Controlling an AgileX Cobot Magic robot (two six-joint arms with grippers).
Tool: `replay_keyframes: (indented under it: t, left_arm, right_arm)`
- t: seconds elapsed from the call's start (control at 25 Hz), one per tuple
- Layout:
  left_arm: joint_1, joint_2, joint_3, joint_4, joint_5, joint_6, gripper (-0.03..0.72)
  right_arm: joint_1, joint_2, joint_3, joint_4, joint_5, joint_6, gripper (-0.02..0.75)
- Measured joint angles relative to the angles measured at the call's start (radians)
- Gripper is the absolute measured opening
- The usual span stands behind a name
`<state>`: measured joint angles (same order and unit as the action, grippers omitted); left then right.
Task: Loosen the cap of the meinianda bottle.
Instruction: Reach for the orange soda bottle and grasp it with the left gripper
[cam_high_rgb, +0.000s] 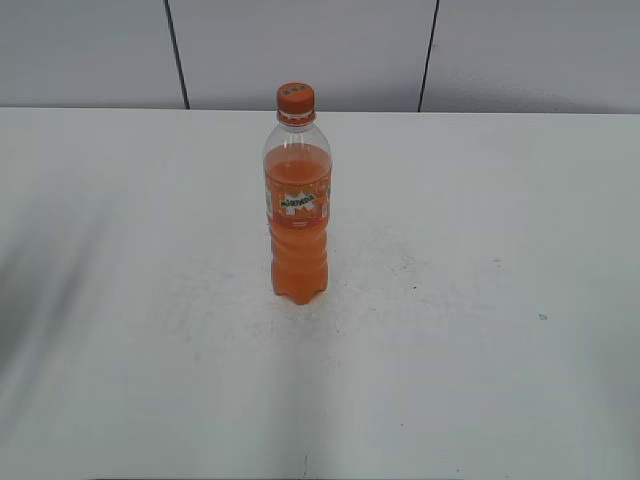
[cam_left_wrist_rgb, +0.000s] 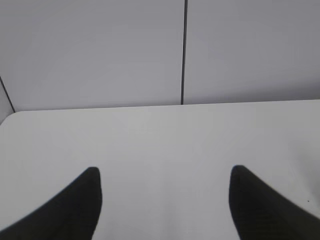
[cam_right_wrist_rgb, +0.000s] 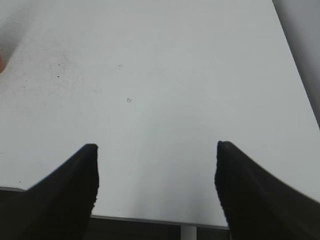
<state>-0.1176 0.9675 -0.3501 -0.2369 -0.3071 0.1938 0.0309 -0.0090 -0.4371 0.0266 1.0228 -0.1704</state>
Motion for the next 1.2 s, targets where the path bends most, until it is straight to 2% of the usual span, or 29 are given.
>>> replay_keyframes:
  t: [0.16, 0.36, 0.52, 0.6, 0.72, 0.8, 0.88, 0.96, 1.2]
  left_arm:
    - [-0.039, 0.179, 0.022, 0.078, -0.185, -0.091, 0.489]
    - [-0.048, 0.373, 0.026, 0.432, -0.398, -0.284, 0.489]
    - [0.046, 0.48, 0.026, 0.811, -0.563, -0.394, 0.489]
    - [0.11, 0.509, 0.026, 0.929, -0.628, -0.411, 0.489]
    - [0.178, 0.525, 0.026, 1.024, -0.685, -0.42, 0.489]
    - [0.222, 0.545, 0.007, 1.183, -0.77, -0.449, 0.489]
    - [0.259, 0.591, -0.039, 1.339, -0.846, -0.538, 0.489]
    - [0.279, 0.649, -0.107, 1.469, -0.885, -0.61, 0.489]
    - [0.276, 0.806, -0.286, 1.673, -0.894, -0.67, 0.494]
  right_arm:
    - [0.0, 0.0, 0.0, 0.0, 0.0, 0.0, 0.547]
    - [0.0, 0.0, 0.0, 0.0, 0.0, -0.001, 0.547]
    - [0.0, 0.0, 0.0, 0.0, 0.0, -0.001, 0.547]
    - [0.0, 0.0, 0.0, 0.0, 0.0, -0.001, 0.547]
    - [0.0, 0.0, 0.0, 0.0, 0.0, -0.001, 0.547]
    - [0.0, 0.0, 0.0, 0.0, -0.001, -0.001, 0.547]
    - [0.0, 0.0, 0.0, 0.0, -0.001, -0.001, 0.547]
    - [0.0, 0.0, 0.0, 0.0, -0.001, -0.001, 0.547]
    - [0.0, 0.0, 0.0, 0.0, -0.001, -0.001, 0.547]
